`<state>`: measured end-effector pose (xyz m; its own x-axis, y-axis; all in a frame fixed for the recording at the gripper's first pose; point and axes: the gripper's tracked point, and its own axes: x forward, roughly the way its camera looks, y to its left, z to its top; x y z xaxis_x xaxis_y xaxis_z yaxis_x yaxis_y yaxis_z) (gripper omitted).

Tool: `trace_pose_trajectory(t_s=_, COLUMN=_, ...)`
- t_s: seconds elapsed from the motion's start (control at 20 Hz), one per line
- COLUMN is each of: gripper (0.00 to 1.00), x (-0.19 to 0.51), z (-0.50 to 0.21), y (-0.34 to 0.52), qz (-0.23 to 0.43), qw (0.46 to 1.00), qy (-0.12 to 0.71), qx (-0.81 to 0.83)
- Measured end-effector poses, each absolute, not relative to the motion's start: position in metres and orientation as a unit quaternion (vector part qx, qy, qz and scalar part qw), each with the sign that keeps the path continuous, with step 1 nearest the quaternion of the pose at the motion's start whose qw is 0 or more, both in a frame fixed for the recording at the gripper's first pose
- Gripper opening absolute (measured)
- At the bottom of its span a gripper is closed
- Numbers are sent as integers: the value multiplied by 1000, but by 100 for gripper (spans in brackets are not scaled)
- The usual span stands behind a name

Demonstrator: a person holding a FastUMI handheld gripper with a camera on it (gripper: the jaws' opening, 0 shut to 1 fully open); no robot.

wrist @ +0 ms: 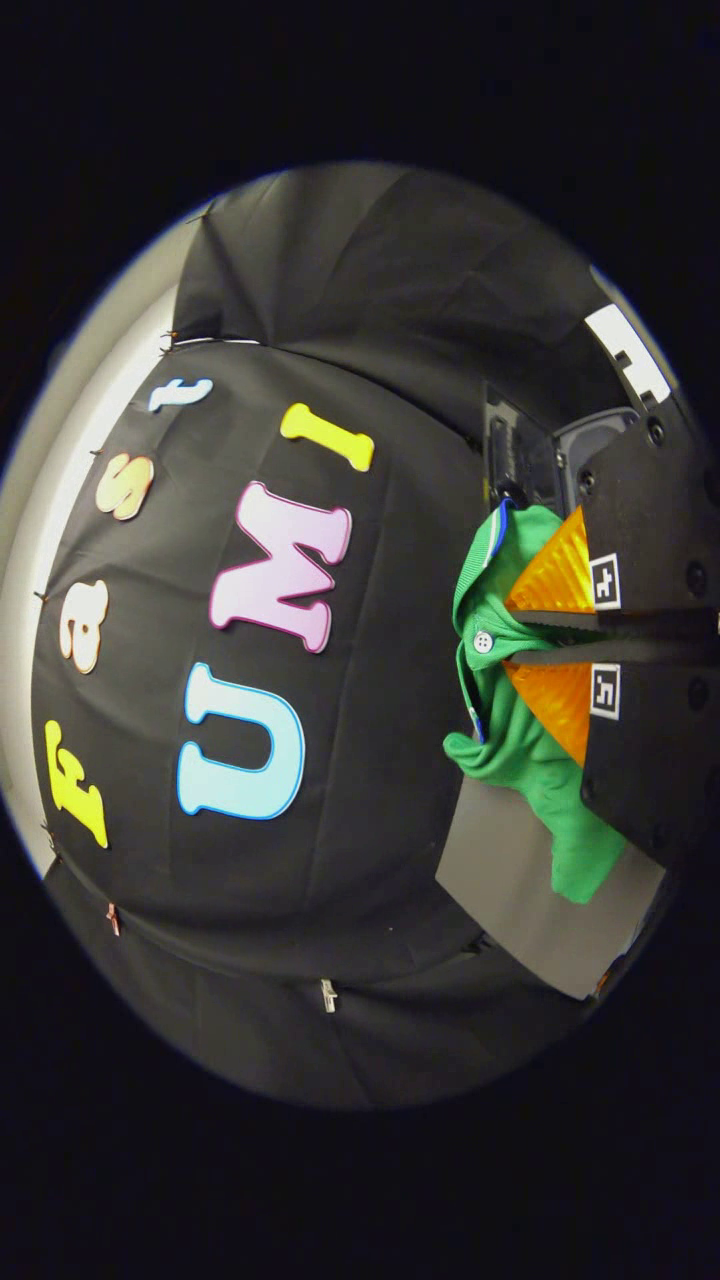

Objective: Put the clothes into the washing machine and then close the washing machine lid.

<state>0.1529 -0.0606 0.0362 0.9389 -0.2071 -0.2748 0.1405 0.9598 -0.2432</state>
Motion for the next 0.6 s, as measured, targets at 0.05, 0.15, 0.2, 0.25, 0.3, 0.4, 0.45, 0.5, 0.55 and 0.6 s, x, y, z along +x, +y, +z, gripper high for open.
trace_pose_trajectory(t_s=0.05, gripper=5, x=152, z=43, y=-68, qz=-93, qw=979, qy=144, qx=-113)
trace_pose_trajectory(t_s=0.15, gripper=5, x=150, z=52, y=-84, qz=-102, qw=979, qy=137, qx=-107)
trace_pose_trajectory(t_s=0.2, gripper=5, x=150, z=56, y=-95, qz=-107, qw=980, qy=133, qx=-102)
trace_pose_trajectory(t_s=0.25, gripper=5, x=150, z=61, y=-107, qz=-112, qw=981, qy=129, qx=-97)
trace_pose_trajectory(t_s=0.3, gripper=5, x=148, z=65, y=-118, qz=-114, qw=981, qy=128, qx=-91)
trace_pose_trajectory(t_s=0.4, gripper=5, x=146, z=69, y=-147, qz=-120, qw=981, qy=129, qx=-86)
trace_pose_trajectory(t_s=0.45, gripper=5, x=146, z=70, y=-164, qz=-124, qw=980, qy=128, qx=-88)
trace_pose_trajectory(t_s=0.5, gripper=5, x=146, z=73, y=-182, qz=-131, qw=979, qy=129, qx=-88)
trace_pose_trajectory(t_s=0.55, gripper=5, x=145, z=73, y=-199, qz=-134, qw=979, qy=129, qx=-87)
trace_pose_trajectory(t_s=0.6, gripper=5, x=147, z=74, y=-215, qz=-139, qw=978, qy=129, qx=-85)
